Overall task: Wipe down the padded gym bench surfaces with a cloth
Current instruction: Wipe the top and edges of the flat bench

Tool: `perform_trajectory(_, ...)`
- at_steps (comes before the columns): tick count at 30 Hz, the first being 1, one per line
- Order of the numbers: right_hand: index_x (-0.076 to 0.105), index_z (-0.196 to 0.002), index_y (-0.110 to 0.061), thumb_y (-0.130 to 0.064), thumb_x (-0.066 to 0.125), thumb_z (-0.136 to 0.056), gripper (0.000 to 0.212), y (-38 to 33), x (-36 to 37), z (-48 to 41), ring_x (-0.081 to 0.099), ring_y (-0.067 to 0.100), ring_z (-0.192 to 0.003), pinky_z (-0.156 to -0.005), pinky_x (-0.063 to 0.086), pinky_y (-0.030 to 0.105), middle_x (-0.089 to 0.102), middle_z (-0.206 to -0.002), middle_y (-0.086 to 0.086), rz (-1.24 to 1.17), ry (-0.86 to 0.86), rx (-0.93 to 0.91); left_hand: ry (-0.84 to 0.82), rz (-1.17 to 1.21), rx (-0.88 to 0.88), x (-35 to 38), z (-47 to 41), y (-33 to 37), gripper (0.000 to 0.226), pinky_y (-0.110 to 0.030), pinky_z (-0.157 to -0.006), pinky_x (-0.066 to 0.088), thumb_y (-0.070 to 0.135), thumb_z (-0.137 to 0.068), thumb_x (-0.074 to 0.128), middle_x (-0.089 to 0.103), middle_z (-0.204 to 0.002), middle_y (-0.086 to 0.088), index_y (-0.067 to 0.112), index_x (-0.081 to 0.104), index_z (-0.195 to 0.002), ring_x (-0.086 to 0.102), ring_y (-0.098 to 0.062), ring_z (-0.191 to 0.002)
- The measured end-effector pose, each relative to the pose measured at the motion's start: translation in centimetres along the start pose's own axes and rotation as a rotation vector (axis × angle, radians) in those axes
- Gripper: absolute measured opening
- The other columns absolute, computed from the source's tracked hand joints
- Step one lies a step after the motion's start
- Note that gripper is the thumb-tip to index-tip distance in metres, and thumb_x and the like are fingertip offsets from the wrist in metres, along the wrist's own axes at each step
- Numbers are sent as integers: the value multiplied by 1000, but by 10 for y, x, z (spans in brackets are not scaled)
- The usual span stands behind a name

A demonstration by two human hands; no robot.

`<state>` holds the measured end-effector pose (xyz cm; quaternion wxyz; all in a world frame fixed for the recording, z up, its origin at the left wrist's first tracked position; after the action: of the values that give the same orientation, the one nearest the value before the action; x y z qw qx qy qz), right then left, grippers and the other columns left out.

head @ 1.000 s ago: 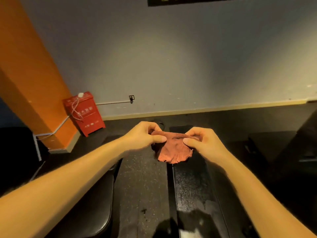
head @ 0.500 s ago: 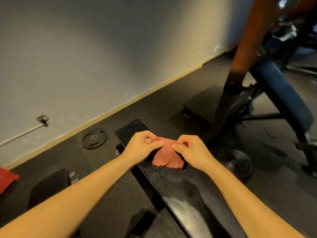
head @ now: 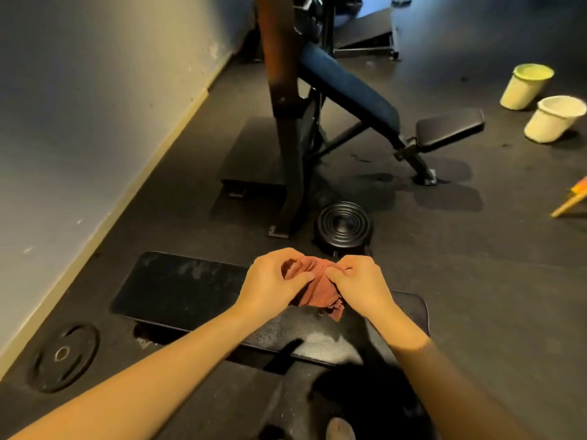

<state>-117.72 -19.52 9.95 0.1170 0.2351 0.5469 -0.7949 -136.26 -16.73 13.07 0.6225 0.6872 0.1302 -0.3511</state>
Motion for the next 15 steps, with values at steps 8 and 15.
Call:
perform_trajectory(8, 69, -58, -6, -5, 68, -85, 27, 71, 33, 5, 64, 24, -54, -53, 57, 32, 68, -61, 17, -568, 166, 384, -232, 5, 147, 66, -15, -37, 26, -36, -76, 54, 25, -88, 80, 71, -87, 10, 36, 77, -111, 65, -13, -81)
perform_trajectory(15, 79, -99, -5, -23, 71, -92, 21, 122, 133, 15, 69, 42, -96, -89, 53, 50, 73, -101, 30, -1041, 402, 384, -452, -192, 538, 103, -26, -110, 19, -27, -84, 40, 34, -92, 69, 56, -92, 18, 37, 76, -110, 47, -8, -91)
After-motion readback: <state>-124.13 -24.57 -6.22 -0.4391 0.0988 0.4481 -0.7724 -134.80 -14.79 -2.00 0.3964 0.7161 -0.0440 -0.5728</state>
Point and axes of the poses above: each hand's wrist, its own z-axis away from the middle knuckle, its own x-axis out of the palm, y = z × x, the point moved 3 cm from there along -z, towards the middle knuckle
